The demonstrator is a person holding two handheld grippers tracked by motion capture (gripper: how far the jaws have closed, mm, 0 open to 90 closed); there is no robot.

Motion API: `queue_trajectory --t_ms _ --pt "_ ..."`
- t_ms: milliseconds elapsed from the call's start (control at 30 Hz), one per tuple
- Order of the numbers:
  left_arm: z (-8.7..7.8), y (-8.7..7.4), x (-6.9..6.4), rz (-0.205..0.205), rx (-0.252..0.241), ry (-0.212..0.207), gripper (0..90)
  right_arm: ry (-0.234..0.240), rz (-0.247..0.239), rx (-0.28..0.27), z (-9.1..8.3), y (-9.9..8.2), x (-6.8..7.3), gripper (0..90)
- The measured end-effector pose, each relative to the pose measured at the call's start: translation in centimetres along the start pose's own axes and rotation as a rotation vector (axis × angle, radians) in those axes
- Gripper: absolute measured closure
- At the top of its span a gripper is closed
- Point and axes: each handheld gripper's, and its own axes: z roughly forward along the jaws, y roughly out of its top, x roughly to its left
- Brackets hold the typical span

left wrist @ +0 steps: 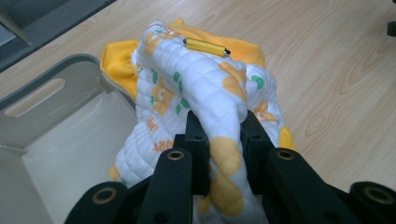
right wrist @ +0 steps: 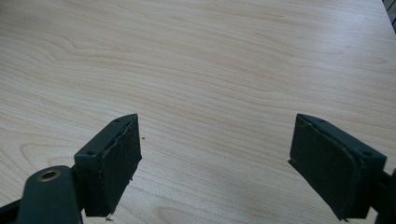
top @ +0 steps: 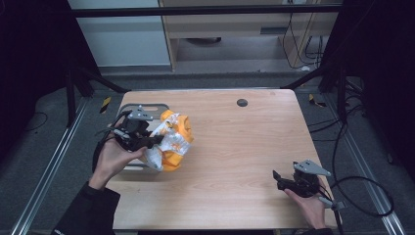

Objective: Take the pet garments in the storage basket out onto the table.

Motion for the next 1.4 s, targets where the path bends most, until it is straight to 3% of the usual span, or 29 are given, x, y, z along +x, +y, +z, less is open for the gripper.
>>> queue_trajectory --t_ms 633,1400 --pt "2.4 1.0 -2.3 0.046 -0.009 -0.066 77.0 -0.004 0.004 0.000 0.0 -0.1 -0.2 15.9" --pt "6.0 1.2 -4.8 0.105 0.032 -0.134 77.0 -0.005 -0.001 -0.001 0.0 -0.1 -0.2 15.7"
